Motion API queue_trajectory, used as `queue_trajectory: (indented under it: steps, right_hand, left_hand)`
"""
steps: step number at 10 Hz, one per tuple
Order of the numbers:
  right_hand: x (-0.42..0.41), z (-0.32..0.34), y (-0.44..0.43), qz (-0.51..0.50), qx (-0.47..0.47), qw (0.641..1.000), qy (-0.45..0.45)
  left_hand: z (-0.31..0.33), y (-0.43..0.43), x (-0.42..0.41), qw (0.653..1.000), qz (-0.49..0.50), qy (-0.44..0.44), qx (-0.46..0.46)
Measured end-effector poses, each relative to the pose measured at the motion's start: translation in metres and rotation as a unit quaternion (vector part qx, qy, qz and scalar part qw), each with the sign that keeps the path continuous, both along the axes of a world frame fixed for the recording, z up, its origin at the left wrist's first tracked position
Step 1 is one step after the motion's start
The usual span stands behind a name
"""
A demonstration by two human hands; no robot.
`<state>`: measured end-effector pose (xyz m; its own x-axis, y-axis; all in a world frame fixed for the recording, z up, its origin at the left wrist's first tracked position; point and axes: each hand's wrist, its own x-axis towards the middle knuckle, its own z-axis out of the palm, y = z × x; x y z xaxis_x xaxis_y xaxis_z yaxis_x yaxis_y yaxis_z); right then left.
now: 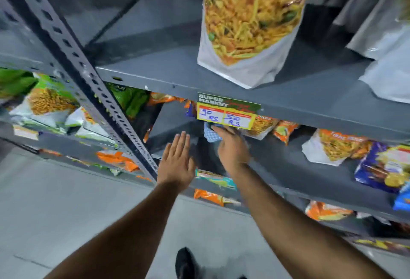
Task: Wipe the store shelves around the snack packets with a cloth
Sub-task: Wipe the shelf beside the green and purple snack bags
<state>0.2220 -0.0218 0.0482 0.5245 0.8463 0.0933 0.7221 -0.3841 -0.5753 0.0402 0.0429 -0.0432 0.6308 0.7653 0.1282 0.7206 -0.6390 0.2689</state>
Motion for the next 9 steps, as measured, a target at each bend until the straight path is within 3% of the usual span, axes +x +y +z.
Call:
queue_trajectory:
  steps: [1,2,4,7,9]
  right_hand:
    - [-0.018,-0.048,0.019,0.039,-0.047,0.997,-0.05]
    - [-0.057,-0.096,0.025,0.074,-0.173,0.978,-0.088]
    - [-0.062,-0.098,0.039,0.045,-0.208,0.974,-0.079]
    - [-0.056,-0.094,0.038,0.071,-0.223,0.969,-0.081]
    - [-0.053,-0.065,0.0,0.047,-0.132,0.982,-0.127]
  left_hand:
    - [-0.01,0.015,-0.008,1.0,0.011,-0.005,-0.007]
    - [-0.018,0.03,-0.023,0.999,0.028,-0.009,-0.036]
    - [-0.02,0.036,-0.028,0.997,-0.002,0.015,-0.071]
    - [-0.022,0.024,-0.02,0.998,-0.006,0.013,-0.065]
    - [0.01,0.002,-0.017,0.999,-0.024,0.011,-0.033]
